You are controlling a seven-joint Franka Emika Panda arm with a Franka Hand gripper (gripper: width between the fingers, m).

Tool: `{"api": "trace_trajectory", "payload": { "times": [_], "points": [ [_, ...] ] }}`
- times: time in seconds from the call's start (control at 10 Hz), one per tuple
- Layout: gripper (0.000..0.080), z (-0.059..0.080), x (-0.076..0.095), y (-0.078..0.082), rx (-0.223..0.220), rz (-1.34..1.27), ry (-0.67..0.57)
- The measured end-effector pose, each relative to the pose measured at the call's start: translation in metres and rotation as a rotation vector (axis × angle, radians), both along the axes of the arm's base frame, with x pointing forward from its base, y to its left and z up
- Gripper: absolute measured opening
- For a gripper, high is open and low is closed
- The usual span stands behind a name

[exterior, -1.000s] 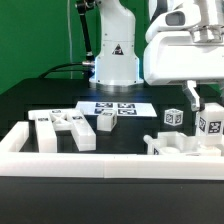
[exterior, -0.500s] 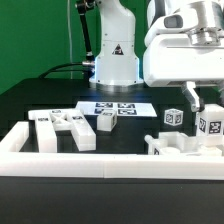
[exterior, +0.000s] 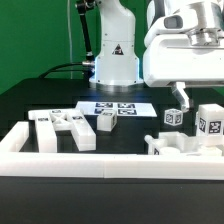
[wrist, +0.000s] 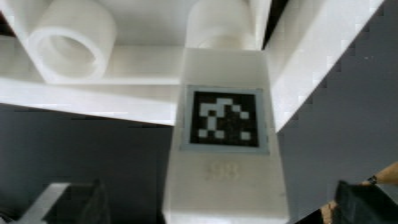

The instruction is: Assemble chair

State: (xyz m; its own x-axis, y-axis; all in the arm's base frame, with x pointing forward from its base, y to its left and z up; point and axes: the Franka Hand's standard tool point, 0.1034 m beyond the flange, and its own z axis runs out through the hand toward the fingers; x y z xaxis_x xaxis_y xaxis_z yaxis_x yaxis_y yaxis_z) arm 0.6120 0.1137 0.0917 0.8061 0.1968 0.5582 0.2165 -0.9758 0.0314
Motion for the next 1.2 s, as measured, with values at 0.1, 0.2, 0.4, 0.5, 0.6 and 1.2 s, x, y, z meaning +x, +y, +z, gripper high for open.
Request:
{"api": "trace_trajectory", "payload": {
  "times": [0.1,0.2,0.4,0.5,0.6,1.2],
  "points": [
    [0.0639,0.0,0.0,0.0,-0.001,0.001,0.0],
    [0.0648,0.0,0.0,0.0,-0.001,0.001,0.0],
    [0.0649,0.003,0.001,-0.002,-0.007,0.008,0.003],
    [0.0649,0.006,0.002,-0.002,-0.01,0.011,0.008],
    [0.0649,0.004,0.001,-0.002,-0.011,0.012,0.014],
    [0.0649,-0.007,0.0,0.008,-0.03,0.032,0.28]
  ]
}}
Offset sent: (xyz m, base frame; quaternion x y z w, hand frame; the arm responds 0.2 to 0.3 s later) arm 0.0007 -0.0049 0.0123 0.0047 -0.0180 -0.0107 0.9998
